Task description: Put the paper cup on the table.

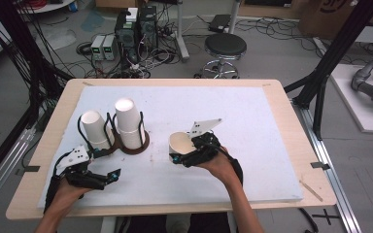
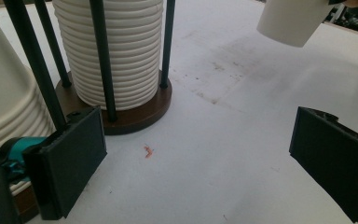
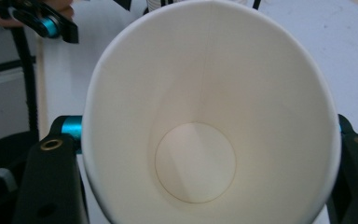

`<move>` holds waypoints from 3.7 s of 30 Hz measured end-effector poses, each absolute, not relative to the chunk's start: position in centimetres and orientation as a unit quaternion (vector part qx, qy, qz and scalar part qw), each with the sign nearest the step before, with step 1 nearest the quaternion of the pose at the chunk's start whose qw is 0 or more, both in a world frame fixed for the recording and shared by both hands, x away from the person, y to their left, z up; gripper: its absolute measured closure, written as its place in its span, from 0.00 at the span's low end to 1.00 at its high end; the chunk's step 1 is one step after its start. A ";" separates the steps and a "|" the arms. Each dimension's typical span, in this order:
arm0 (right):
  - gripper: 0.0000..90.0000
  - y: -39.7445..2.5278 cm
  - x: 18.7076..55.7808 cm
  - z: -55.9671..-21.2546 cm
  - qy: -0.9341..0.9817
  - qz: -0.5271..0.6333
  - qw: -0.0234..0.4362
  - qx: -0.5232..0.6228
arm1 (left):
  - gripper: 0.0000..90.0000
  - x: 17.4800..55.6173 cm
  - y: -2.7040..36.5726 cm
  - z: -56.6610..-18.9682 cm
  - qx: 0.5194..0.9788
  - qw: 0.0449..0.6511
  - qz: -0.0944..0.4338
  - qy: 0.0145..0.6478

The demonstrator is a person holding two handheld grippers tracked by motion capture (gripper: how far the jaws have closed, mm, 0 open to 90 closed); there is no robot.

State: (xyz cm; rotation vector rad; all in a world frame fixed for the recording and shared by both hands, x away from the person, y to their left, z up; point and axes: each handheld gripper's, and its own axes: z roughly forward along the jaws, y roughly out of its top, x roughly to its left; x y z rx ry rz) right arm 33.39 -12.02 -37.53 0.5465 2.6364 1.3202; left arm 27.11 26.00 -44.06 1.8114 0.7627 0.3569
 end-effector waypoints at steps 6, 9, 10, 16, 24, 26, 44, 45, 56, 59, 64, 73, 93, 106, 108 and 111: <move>0.32 -11.2 33.6 -38.1 0.885 0.420 0.082 0.185 | 0.04 27.1 26.0 -44.4 0.761 0.540 0.153 0.326; 0.32 -10.8 33.8 -38.5 0.891 0.407 0.091 0.182 | 0.04 27.1 26.0 -44.6 0.761 0.536 0.160 0.329; 0.32 -10.7 33.8 -38.6 0.891 0.405 0.089 0.183 | 0.04 27.1 26.0 -44.6 0.761 0.536 0.158 0.329; 0.32 -10.0 34.0 -39.1 0.898 0.390 0.091 0.180 | 0.04 27.1 25.8 -44.9 0.761 0.533 0.163 0.331; 0.32 -9.3 34.4 -39.9 0.905 0.377 0.081 0.179 | 0.04 27.1 25.7 -45.1 0.761 0.534 0.157 0.333; 0.32 -9.0 34.5 -40.1 0.907 0.373 0.080 0.181 | 0.04 27.2 25.7 -45.1 0.761 0.534 0.157 0.334; 0.32 -8.7 34.4 -41.2 0.911 0.363 0.077 0.181 | 0.04 27.1 25.7 -45.2 0.759 0.535 0.160 0.335; 0.32 -8.8 34.4 -41.2 0.910 0.364 0.076 0.183 | 0.04 27.1 25.7 -45.2 0.759 0.536 0.160 0.334; 0.19 -8.6 34.4 -41.5 0.908 0.372 0.078 0.177 | 0.04 27.0 25.8 -45.2 0.757 0.538 0.163 0.334; 0.16 -8.8 34.4 -41.5 0.905 0.378 0.079 0.180 | 0.04 27.0 25.8 -45.2 0.757 0.538 0.164 0.333; 0.16 -9.0 34.2 -41.8 0.902 0.383 0.073 0.187 | 0.04 27.0 25.8 -45.2 0.758 0.537 0.164 0.332; 0.16 -10.3 33.6 -42.5 0.897 0.390 0.071 0.193 | 0.04 27.0 25.7 -45.2 0.759 0.537 0.164 0.331; 0.16 -16.5 31.5 -42.9 0.870 0.423 0.094 0.234 | 0.04 26.8 25.9 -45.2 0.751 0.545 0.169 0.332; 0.16 -20.5 30.7 -42.7 0.832 0.460 0.132 0.281 | 0.04 26.5 26.0 -45.2 0.743 0.550 0.183 0.335; 0.16 -20.9 30.6 -42.7 0.827 0.464 0.134 0.289 | 0.04 26.6 26.0 -45.2 0.743 0.549 0.181 0.337; 0.16 -21.4 30.4 -42.9 0.823 0.464 0.139 0.296 | 0.04 26.7 25.9 -45.2 0.744 0.546 0.182 0.340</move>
